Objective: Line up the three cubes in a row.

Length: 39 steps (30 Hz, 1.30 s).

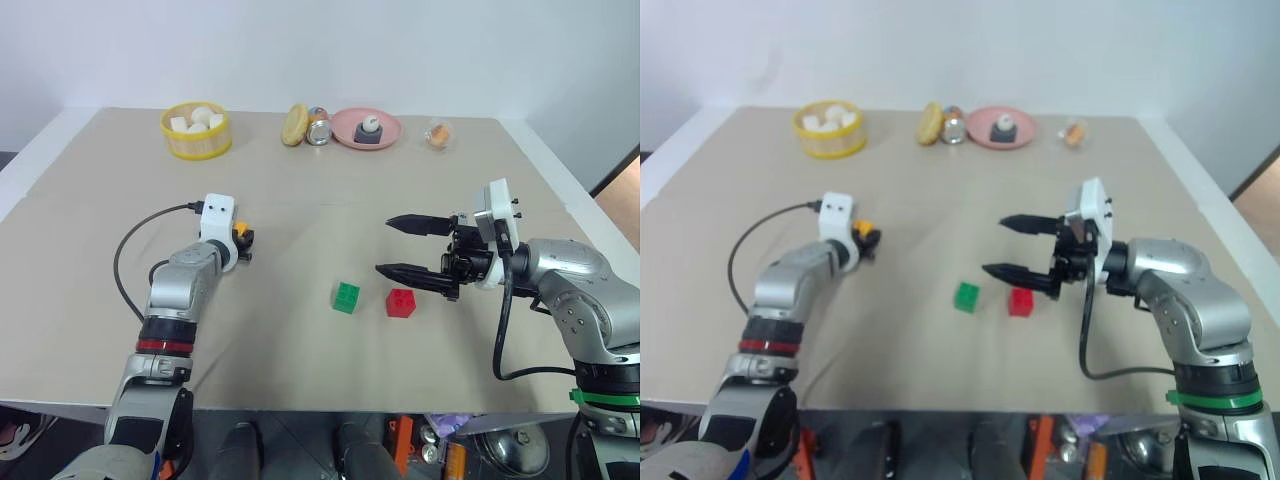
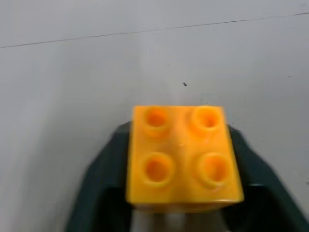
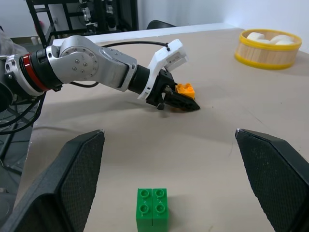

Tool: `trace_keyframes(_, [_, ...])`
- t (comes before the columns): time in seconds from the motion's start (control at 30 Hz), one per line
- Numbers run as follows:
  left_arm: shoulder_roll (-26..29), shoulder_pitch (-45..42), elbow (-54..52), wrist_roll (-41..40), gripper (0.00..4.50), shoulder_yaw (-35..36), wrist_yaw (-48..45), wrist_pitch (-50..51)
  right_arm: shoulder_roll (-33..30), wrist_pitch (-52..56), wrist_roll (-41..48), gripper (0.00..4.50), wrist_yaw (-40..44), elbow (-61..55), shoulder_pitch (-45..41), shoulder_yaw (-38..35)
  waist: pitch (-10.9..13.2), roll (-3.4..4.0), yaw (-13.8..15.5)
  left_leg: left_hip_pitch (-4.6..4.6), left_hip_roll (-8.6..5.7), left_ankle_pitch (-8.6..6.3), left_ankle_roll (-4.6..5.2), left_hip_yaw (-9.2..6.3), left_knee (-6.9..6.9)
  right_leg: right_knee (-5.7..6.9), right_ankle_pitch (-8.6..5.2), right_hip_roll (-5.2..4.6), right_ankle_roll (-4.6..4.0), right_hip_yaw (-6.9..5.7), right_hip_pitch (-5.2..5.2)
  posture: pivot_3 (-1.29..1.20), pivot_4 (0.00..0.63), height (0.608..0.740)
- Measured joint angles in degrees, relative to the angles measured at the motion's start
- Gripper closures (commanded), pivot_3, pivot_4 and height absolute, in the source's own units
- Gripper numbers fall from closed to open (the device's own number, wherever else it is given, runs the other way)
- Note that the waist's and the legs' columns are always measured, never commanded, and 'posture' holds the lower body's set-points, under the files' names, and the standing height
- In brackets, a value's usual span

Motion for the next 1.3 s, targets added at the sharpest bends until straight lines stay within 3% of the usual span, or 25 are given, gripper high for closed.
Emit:
trace_keyframes(0.27, [2.3, 0.6, -1.1, 1.3, 3.11, -4.0, -3.1, -1.0, 0.0, -0.3, -0.2, 0.0, 0.3, 0.6, 0.0, 0.0, 0.0, 0.0, -0.1, 0.0, 0.0, -0.01, -0.02, 0.0, 0.0, 0.0, -0.1, 0.01, -0.19, 0.0, -0.02, 0.0, 0.15, 0.74])
trace_keyframes(0.43, [9.6, 3.1, -1.7, 2.7, 3.11, -10.9, -17.7, -15.3, 0.0, -0.5, -0.7, 0.0, 0.9, 1.7, -0.4, 0.9, 0.0, 0.01, -0.1, 0.0, 0.01, -0.01, -0.02, 0.03, -0.05, 0.0, -0.14, 0.0, -0.27, 0.02, -0.07, 0.0, 0.15, 0.74])
trace_keyframes(0.77, [17.4, 7.0, 1.1, 1.2, 3.11, -15.1, -43.6, -40.2, -1.3, 0.3, -0.1, 0.0, 1.4, 1.3, -0.1, 0.6, 0.0, 0.01, -0.1, -0.01, 0.04, -0.02, -0.02, 0.07, -0.07, 0.0, -0.19, -0.02, -0.33, 0.02, -0.09, 0.0, 0.15, 0.74])
trace_keyframes(0.93, [17.0, 7.7, 7.3, -0.4, 3.11, -16.0, -53.5, -47.8, -5.3, 3.5, 4.6, 0.0, 2.7, -3.9, 5.3, -4.5, 0.0, 0.0, 0.1, -0.06, 0.04, -0.03, 0.0, 0.07, -0.05, -0.01, -0.22, -0.04, -0.32, 0.02, -0.08, 0.0, 0.15, 0.74])
trace_keyframes(1.13, [13.2, 6.9, 9.7, -3.2, 3.11, -16.6, -61.7, -49.4, -8.0, 4.1, 6.8, 0.0, 3.9, -8.8, 12.0, -7.0, 0.0, 0.01, 0.0, -0.04, 0.04, -0.03, 0.01, 0.08, -0.02, 0.0, -0.2, -0.04, -0.32, 0.02, -0.07, 0.0, 0.15, 0.74])
trace_keyframes(1.3, [10.6, 3.3, 14.2, -3.1, 3.11, -18.5, -66.4, -51.1, -8.0, 4.8, 7.8, 0.0, 1.5, -9.8, 12.3, -7.9, 0.0, 0.01, -0.1, 0.01, 0.05, -0.02, 0.02, 0.08, 0.03, 0.01, -0.11, -0.01, -0.35, 0.02, -0.07, 0.0, 0.15, 0.74])
